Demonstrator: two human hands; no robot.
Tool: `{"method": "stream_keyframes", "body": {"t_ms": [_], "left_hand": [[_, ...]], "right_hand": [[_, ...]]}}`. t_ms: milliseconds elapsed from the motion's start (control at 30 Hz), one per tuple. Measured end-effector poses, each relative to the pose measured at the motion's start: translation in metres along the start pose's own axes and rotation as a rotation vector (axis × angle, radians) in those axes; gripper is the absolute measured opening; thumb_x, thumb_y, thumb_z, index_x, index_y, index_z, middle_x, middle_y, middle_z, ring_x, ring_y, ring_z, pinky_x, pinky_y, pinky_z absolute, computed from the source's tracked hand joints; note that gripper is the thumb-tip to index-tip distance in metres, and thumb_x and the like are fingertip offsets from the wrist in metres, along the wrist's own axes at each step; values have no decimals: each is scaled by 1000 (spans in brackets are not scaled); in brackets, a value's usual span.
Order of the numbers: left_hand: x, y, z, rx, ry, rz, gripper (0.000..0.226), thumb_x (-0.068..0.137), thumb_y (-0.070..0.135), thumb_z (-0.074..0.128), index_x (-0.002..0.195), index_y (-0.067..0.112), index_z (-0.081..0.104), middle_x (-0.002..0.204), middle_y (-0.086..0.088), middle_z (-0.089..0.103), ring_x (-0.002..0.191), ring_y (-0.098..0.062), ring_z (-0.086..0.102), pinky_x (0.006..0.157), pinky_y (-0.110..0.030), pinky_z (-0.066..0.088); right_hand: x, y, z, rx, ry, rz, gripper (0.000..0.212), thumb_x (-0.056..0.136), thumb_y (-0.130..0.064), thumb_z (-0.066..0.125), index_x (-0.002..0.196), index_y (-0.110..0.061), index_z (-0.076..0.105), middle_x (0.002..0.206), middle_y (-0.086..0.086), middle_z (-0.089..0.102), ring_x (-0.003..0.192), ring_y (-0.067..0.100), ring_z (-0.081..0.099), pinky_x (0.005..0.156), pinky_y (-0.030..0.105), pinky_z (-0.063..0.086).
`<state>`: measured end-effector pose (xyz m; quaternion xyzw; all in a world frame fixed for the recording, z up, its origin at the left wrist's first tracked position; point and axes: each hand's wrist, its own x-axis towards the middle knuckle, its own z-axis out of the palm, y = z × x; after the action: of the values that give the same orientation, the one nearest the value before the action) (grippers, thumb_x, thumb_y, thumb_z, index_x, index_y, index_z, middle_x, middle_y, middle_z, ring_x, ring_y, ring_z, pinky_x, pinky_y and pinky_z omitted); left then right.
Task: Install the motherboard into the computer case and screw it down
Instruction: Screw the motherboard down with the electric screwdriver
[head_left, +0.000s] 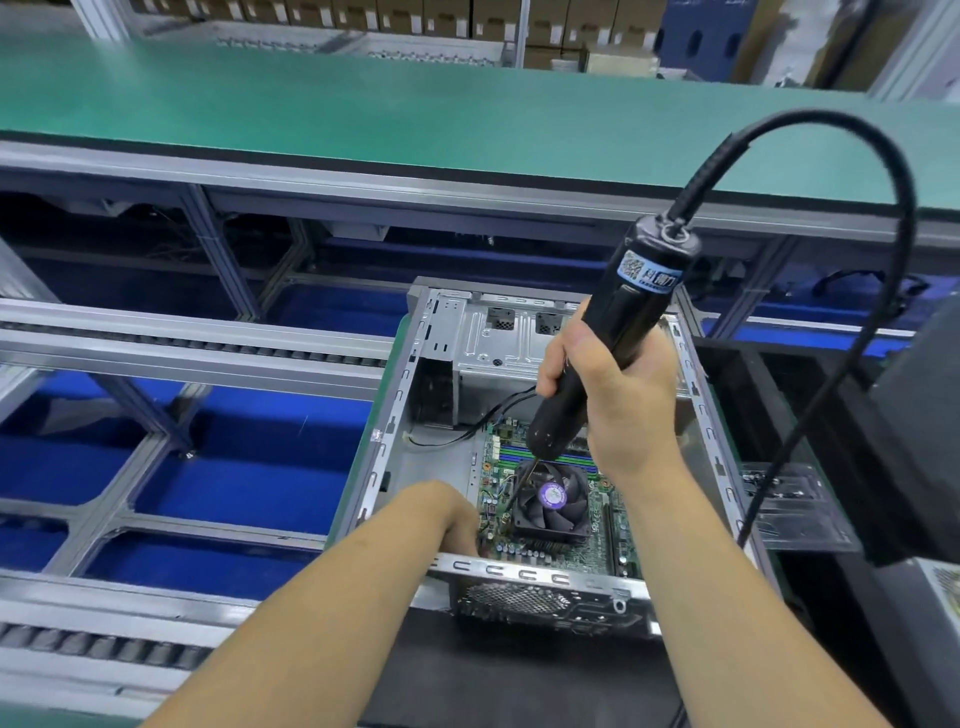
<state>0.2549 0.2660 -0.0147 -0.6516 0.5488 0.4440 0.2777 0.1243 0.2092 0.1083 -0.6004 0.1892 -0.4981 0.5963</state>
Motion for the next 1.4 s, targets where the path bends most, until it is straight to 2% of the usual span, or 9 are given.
{"method": "stream_keyframes", "body": {"t_ms": [433,633,700,800,867,967,1167,1333,1400], "left_hand": [[14,-9,1,-20,19,39,51,93,48,60,108,1,69,95,-8,58,84,-23,51,77,-33,42],[24,-10,0,-11,28,50,79,90,62,56,119,-11,58,125,-22,61,83,-24,45,83,-39,45],[25,-10,1,-18,12,43,80,89,63,57,121,-11,57,131,-21,58,84,-30,51,80,-37,42],[28,-11,1,-44,-25,46,78,91,58,58,126,-11,55,134,-20,57,113,-38,60,78,-35,39],[30,-11,1,-73,-45,42,74,92,55,60,126,-10,55,128,-21,61,99,-28,60,78,-35,40],[32,-10,2,-84,-41,39,75,93,54,60,128,-11,53,134,-24,56,111,-33,61,92,-40,47],[35,-10,2,-61,-49,49,74,93,53,59,128,-12,53,137,-24,53,128,-40,49,98,-43,46],[33,-8,1,-37,-54,47,70,94,53,57,123,-11,58,135,-22,55,106,-34,61,94,-41,47],[31,-8,1,-38,-49,48,69,94,53,57,121,-11,59,134,-22,56,112,-39,60,100,-45,46]], "right_hand": [[-4,3,5,-79,-61,8,30,75,-30,67,74,-4,53,57,6,58,52,23,54,59,33,48],[-21,11,24,-205,-318,32,42,71,-32,72,78,6,55,65,22,58,58,36,54,57,57,49],[-22,12,25,-181,-280,40,43,71,-33,71,77,6,54,64,25,55,56,35,52,55,55,48],[-16,10,16,-140,-240,33,31,77,-32,68,74,-4,55,60,17,57,54,28,54,56,43,49],[-13,11,14,-132,-257,24,30,79,-31,68,72,-5,56,60,16,57,54,28,54,57,40,49],[-13,14,18,-114,-278,22,30,79,-30,71,74,-5,55,61,17,56,53,31,53,54,45,48],[-14,17,16,-106,-263,32,35,79,-29,71,76,0,52,61,22,55,53,32,53,54,47,48],[-14,15,15,-100,-272,35,42,79,-28,69,76,10,50,60,26,53,53,34,53,55,45,49],[-14,15,16,-97,-274,41,44,79,-29,69,75,10,51,60,26,53,53,34,52,56,42,48]]}}
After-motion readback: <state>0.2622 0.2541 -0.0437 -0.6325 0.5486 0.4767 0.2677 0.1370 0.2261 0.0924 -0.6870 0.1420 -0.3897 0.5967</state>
